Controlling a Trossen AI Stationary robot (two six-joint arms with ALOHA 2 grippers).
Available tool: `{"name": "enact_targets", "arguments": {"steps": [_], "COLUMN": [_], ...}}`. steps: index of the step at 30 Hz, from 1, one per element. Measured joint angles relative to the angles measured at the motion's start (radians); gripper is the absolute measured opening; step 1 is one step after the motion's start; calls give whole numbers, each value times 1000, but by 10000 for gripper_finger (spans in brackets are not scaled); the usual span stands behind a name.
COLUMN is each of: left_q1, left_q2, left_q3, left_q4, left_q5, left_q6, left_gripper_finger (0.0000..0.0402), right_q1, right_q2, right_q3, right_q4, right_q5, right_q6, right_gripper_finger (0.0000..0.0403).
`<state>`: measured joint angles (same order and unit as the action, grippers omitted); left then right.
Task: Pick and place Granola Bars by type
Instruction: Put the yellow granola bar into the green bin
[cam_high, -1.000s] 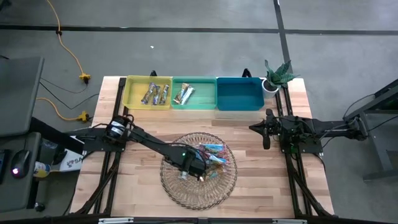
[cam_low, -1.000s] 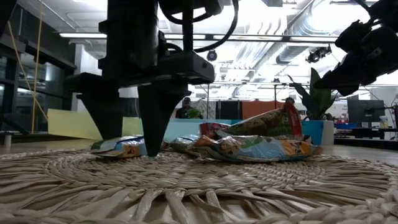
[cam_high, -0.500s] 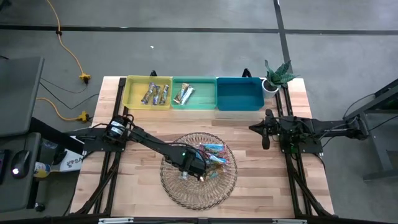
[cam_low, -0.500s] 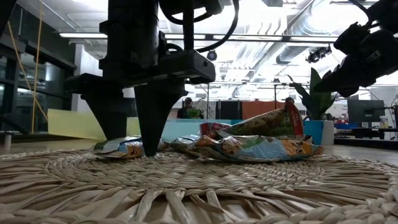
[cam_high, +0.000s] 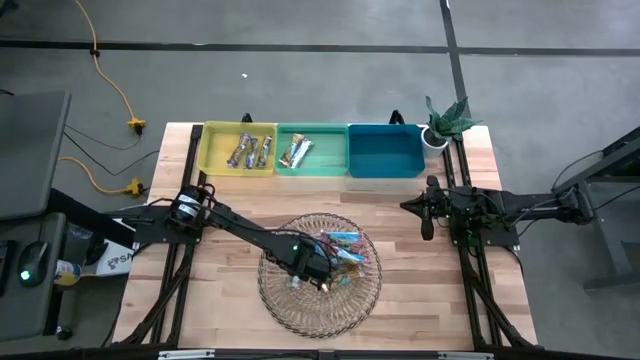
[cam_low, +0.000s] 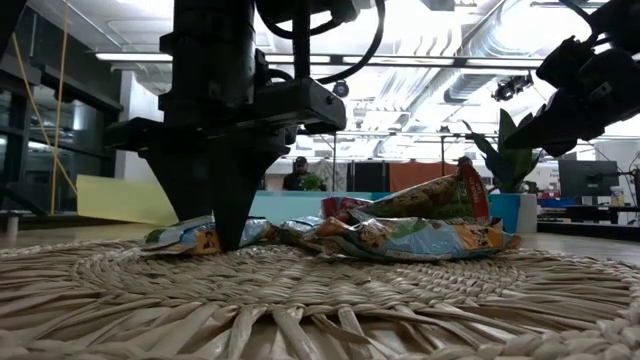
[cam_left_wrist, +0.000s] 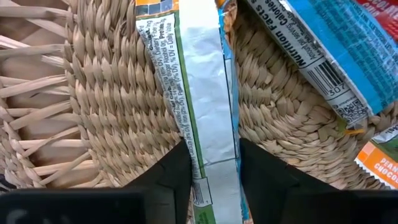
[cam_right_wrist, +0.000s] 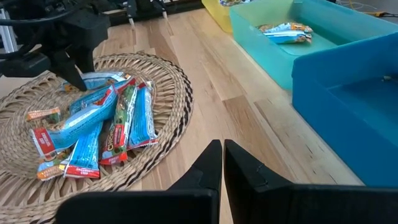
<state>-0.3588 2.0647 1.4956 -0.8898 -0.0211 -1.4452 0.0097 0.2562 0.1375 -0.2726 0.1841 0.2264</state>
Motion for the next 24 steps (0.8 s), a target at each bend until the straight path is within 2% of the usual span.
{"name": "enact_targets", "arguments": {"steps": [19,24], "left_q1": [-2,-2], "left_q2": [-6,-18], "left_q3": [-2,11], "left_q4": [-18,-47], "left_q5": [14,-10], "left_q6": [43,61], "left_gripper_finger": [110,110], "right_q1": [0,0], "right_q2": [0,0], "right_q3": [0,1], "right_q4": [0,0], "right_q5": [0,0], "right_q6": [0,0], "right_gripper_finger": [0,0]}}
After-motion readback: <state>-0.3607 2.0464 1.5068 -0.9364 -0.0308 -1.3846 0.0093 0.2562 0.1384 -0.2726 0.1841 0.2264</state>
